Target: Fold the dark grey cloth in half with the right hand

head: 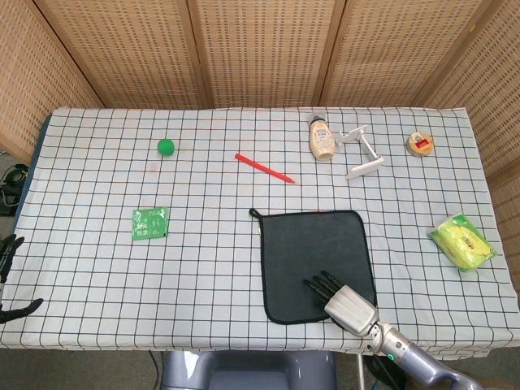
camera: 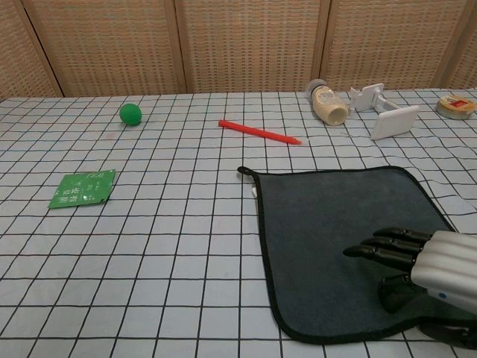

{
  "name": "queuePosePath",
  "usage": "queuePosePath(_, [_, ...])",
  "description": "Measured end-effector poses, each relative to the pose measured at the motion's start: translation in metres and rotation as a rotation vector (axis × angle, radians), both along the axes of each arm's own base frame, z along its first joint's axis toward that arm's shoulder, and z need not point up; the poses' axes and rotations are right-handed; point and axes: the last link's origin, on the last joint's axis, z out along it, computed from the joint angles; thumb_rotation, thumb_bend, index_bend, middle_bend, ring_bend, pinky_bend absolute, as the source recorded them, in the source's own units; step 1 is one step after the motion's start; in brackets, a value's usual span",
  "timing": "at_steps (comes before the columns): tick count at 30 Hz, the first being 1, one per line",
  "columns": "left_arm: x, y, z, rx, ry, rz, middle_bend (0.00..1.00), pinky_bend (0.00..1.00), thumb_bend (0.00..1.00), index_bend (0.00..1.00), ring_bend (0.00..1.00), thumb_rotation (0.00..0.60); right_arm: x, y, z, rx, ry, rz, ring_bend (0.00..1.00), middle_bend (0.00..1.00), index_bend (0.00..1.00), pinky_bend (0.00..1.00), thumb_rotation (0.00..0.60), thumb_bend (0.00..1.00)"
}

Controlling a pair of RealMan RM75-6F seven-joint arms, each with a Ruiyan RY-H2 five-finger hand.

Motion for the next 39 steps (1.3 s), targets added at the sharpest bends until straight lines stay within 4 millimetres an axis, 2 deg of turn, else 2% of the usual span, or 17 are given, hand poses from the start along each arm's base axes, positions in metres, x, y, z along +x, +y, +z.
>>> queuePosePath(6, [0.0,0.0,0.0,0.0,-0.001,0.0,0.0,0.0,0.0,0.0,0.0,0.6,0.001,-0.002,0.001,-0.005,-0.017,-0.008,0.0,0.0,0.48,0.0,0.6,0.62])
queuePosePath(19, [0.0,0.0,0.0,0.001,-0.002,0.0,0.0,0.0,0.0,0.0,0.0,0.6,0.006,-0.013,0.002,-0.026,-0.099,-0.075,0.0,0.02,0.6,0.0,0.6,0.67])
queuePosePath(28, [-0.001,0.001,0.001,-0.001,-0.008,0.005,0.0,0.0,0.0,0.0,0.0,0.6,0.021,-0.037,0.005,-0.057,-0.162,-0.143,0.0,0.04,0.62,0.0,0.6,0.67])
queuePosePath(39, [-0.006,0.006,0.001,-0.005,-0.017,0.028,0.0,0.0,0.0,0.0,0.0,0.6,0.045,-0.084,0.005,-0.13,-0.159,-0.213,0.0,0.05,0.63,0.0,0.6,0.68])
